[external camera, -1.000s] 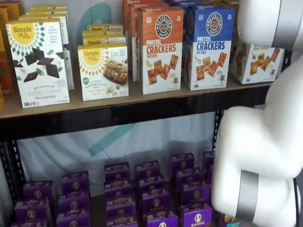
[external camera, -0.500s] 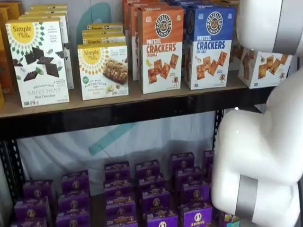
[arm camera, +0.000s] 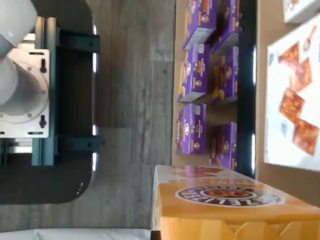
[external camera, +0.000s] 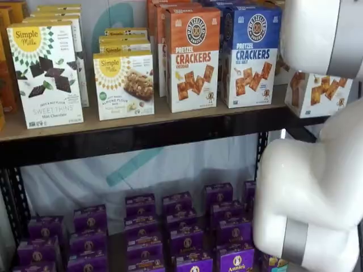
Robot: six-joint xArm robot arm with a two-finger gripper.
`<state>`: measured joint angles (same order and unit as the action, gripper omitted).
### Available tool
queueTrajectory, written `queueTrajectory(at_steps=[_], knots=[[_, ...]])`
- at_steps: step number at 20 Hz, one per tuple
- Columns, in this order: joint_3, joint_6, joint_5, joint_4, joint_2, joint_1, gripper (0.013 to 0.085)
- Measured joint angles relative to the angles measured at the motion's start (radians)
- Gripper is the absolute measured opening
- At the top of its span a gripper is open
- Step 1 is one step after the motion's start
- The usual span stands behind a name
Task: Retrieve the yellow and white box located on the top shelf, the sixth one from the left
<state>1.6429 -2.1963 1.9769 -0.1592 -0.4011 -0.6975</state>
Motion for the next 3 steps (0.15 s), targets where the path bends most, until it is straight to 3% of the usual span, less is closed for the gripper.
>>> queueTrajectory(at_steps=[3], knots=[[-0.035,0.013,0.007,0.014,-0.035,0.019,0.061]])
